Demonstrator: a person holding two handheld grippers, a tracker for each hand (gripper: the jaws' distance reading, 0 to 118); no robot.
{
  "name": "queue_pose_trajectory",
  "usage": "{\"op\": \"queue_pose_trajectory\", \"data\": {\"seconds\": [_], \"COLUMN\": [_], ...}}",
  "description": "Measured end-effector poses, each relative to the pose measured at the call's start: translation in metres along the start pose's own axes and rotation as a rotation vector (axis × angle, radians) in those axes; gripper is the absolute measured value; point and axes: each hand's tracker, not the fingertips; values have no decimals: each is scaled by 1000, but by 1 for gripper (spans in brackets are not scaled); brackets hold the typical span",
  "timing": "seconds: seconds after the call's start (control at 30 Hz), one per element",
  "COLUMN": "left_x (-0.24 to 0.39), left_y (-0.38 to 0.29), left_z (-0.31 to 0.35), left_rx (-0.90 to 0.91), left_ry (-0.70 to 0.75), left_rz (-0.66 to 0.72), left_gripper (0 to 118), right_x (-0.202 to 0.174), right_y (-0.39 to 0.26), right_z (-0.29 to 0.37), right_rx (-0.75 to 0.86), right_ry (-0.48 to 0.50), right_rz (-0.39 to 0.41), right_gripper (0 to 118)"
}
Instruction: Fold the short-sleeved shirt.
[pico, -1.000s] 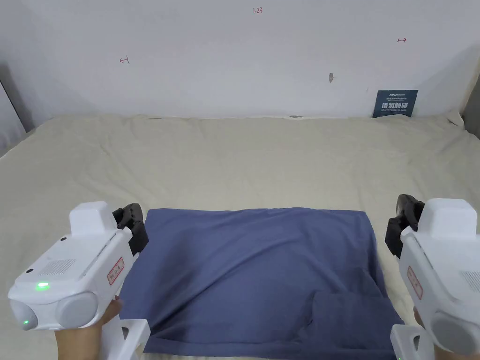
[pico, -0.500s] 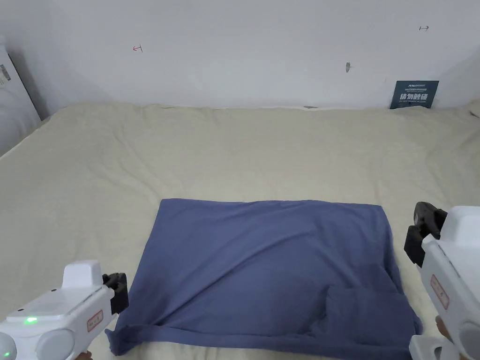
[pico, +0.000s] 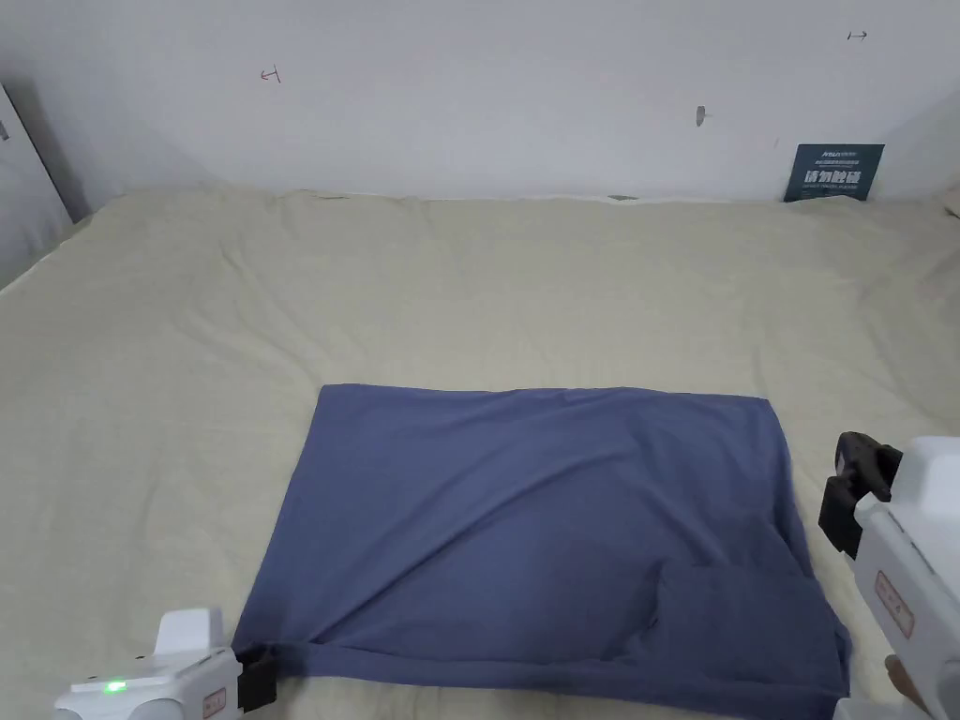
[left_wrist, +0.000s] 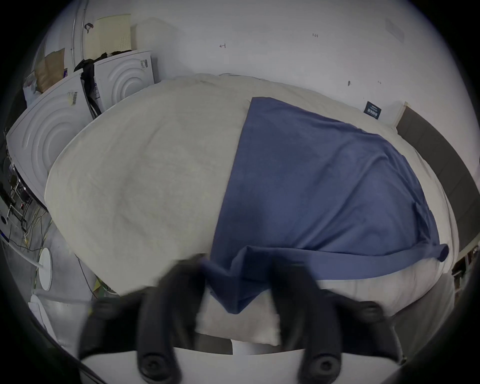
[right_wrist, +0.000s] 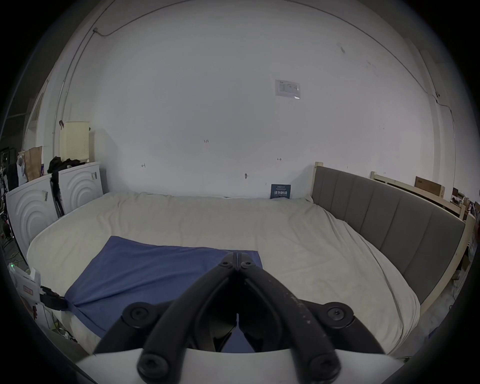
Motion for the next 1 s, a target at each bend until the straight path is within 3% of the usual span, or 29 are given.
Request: {"op": "queue_pose_trajectory", "data": {"seconds": [0.1, 0.2, 0.23, 0.3, 0.37, 0.4, 0.43, 0.47, 0.57, 0.63, 0.67, 0.7, 0.73, 0.77, 0.83, 0.87, 1.0], "left_x": [1, 9, 8, 11, 10, 10, 9, 8, 9, 9, 9, 10, 10, 10, 12, 12, 13], "left_y": [1, 3, 4, 7, 11, 13, 15, 17, 21, 23, 24, 25, 25, 26, 27, 28, 35], "left_z": [0, 9, 11, 20, 25, 25, 27, 29, 32, 34, 34, 34, 33, 33, 32, 31, 30], "left_rx": [0, 28, 33, 45, 60, 69, 76, 81, 90, 91, 93, 93, 91, 88, 87, 86, 93], "left_ry": [-34, -23, -24, -32, -33, -35, -36, -37, -36, -37, -35, -35, -34, -33, -30, -29, -27], "left_rz": [-7, -27, -25, -14, -8, -6, -3, 0, 3, 0, -2, -3, -4, -6, -7, -6, 6], "left_gripper": [7, 4, 4, 4, 4, 4, 4, 4, 4, 4, 4, 4, 4, 4, 4, 4, 4], "right_x": [7, 24, 30, 42, 58, 64, 69, 55, 59, 38, 35, 32, 26, 23, 17, 36, 39], "right_y": [-10, -32, -40, -63, -97, -113, -128, -136, -167, -169, -173, -176, -167, -166, -163, -166, -149], "right_z": [-2, -9, -12, -19, -34, -39, -44, -37, -46, -35, -35, -35, -32, -32, -33, -45, -44], "right_rx": [-31, -94, -135, -233, -353, -412, -464, -492, -598, -612, -615, -616, -618, -625, -627, -625, -582], "right_ry": [-9, -30, -34, -27, -35, -45, -46, -50, -35, -20, -10, -6, 2, 12, 49, 73, 59], "right_rz": [-5, -11, -16, -41, -64, -71, -79, -92, -107, -120, -116, -116, -112, -111, -140, -144, -136], "right_gripper": [2, 5, 11, 43, 87, 103, 114, 116, 115, 113, 107, 95, 78, 52, 21, 6, 6]}}
